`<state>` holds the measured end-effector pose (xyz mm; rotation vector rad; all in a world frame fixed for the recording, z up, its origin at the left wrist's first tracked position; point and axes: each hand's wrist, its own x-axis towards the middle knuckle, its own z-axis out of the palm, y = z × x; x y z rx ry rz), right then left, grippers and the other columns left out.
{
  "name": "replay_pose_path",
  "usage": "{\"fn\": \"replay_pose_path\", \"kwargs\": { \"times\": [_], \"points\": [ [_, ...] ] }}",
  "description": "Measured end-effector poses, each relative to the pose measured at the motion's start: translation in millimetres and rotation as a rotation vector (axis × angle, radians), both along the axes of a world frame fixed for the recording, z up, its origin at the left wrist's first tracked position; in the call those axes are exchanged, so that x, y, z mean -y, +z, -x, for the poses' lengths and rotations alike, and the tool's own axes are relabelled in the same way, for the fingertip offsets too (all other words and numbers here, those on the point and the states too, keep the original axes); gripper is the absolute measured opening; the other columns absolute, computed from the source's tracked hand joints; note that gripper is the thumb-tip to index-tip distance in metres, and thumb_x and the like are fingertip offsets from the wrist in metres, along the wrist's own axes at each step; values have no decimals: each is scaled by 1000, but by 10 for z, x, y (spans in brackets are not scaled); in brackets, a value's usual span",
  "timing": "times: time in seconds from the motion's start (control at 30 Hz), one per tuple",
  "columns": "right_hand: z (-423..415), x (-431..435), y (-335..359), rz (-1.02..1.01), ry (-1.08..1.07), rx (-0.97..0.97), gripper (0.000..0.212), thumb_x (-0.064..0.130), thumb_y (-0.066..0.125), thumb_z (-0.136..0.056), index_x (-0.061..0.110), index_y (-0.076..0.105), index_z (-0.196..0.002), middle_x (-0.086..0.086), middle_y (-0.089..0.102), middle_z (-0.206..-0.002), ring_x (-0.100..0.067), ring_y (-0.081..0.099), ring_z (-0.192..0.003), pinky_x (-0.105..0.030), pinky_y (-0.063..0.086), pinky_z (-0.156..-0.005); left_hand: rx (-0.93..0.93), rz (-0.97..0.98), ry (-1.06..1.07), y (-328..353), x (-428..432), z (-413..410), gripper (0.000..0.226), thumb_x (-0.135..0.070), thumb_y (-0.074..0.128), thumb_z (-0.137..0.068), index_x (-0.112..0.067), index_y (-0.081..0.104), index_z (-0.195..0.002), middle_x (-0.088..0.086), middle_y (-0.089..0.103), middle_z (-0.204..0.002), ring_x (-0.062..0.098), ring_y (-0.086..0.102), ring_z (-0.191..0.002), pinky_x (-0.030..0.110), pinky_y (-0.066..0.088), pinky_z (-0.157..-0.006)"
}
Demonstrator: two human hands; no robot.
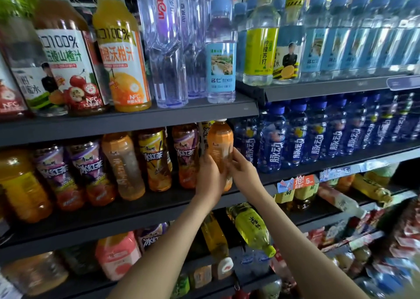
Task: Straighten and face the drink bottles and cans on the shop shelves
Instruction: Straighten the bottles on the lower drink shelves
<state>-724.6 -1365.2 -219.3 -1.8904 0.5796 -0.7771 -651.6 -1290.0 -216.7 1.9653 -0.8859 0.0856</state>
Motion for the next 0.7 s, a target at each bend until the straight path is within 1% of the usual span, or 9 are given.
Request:
{"fn": "replay_pose_path", "kwargs": {
  "times": [0.03, 0.13, 0.23, 0.3, 0.37, 0.47, 0.57, 0.63, 0.7],
  "points": [
    [7, -24, -22, 24, 7, -29, 43, 24, 49, -98, 27, 43, -140, 5, 62, -125, -11, 58, -111, -11, 47, -76, -17, 27, -5, -64, 4, -15, 50, -26, 63, -89, -5, 41, -129, 11, 53, -119, 26, 60, -104, 37, 54, -81],
    [91, -123, -133, 111, -75, -21, 45, 8, 51, -94, 15, 45, -138, -2, 57, -125, -14, 55, -112, -27, 48, -92, 15, 10, 24, -181, -1, -18, 54, -9, 57, -92, -1, 32, -139, 19, 43, -133, 31, 50, -118, 32, 45, -95],
    [344, -173, -455, 297, -201, 21, 30, 1, 55, -88, 8, 55, -117, 3, 52, -103, -16, 54, -97, -22, 42, -82, 158, 75, 59, -322, -109, 142, 64, -2, 58, -89, 4, 24, -144, 24, 35, -143, 35, 38, -131, 28, 31, -108],
    [565, -151, -781, 373, -236, 4, 19, 0, 58, -86, 5, 55, -104, 3, 50, -94, -16, 50, -89, -19, 37, -75, 286, 125, 89, -541, -205, 281, 66, -5, 65, -86, 6, 31, -140, 25, 40, -137, 36, 43, -128, 32, 33, -108],
    [778, -93, -1136, 362, -269, -71, 17, 0, 59, -85, 0, 53, -101, -4, 51, -92, -22, 49, -86, -22, 37, -73, 318, 157, 88, -791, -303, 408, 58, -9, 64, -86, 4, 38, -136, 22, 46, -127, 33, 50, -119, 34, 45, -101],
    [1060, 42, -1642, 299, -372, -314, 36, 14, 62, -85, -10, 50, -109, -22, 52, -101, -38, 50, -96, -39, 41, -85, 353, 181, 64, -1160, -387, 599, 48, -5, 63, -84, -3, 41, -126, 18, 50, -109, 20, 51, -98, 24, 45, -88],
    [1248, 172, -1905, 172, -285, -613, 68, 31, 68, -83, -9, 38, -129, -28, 48, -120, -43, 47, -113, -43, 38, -94, 295, 95, 112, -1511, -379, 768, 49, -1, 67, -79, -7, 41, -120, 15, 51, -100, 18, 49, -89, 21, 40, -84],
    [1280, 247, -2052, 86, -187, -669, 64, 15, 81, -70, -2, 46, -121, -35, 55, -109, -48, 59, -97, -40, 50, -78, 221, 8, 168, -1711, -321, 891, 46, -1, 68, -77, -7, 45, -116, 14, 53, -99, 23, 55, -86, 24, 47, -77],
    [1297, 320, -2221, 105, -46, -648, 40, -2, 79, -62, 5, 65, -98, -37, 61, -89, -50, 64, -71, -36, 53, -52, 150, -85, 208, -1867, -222, 1052, 40, -2, 70, -76, -4, 53, -113, 14, 56, -99, 26, 61, -81, 28, 52, -68]
  ]
}}
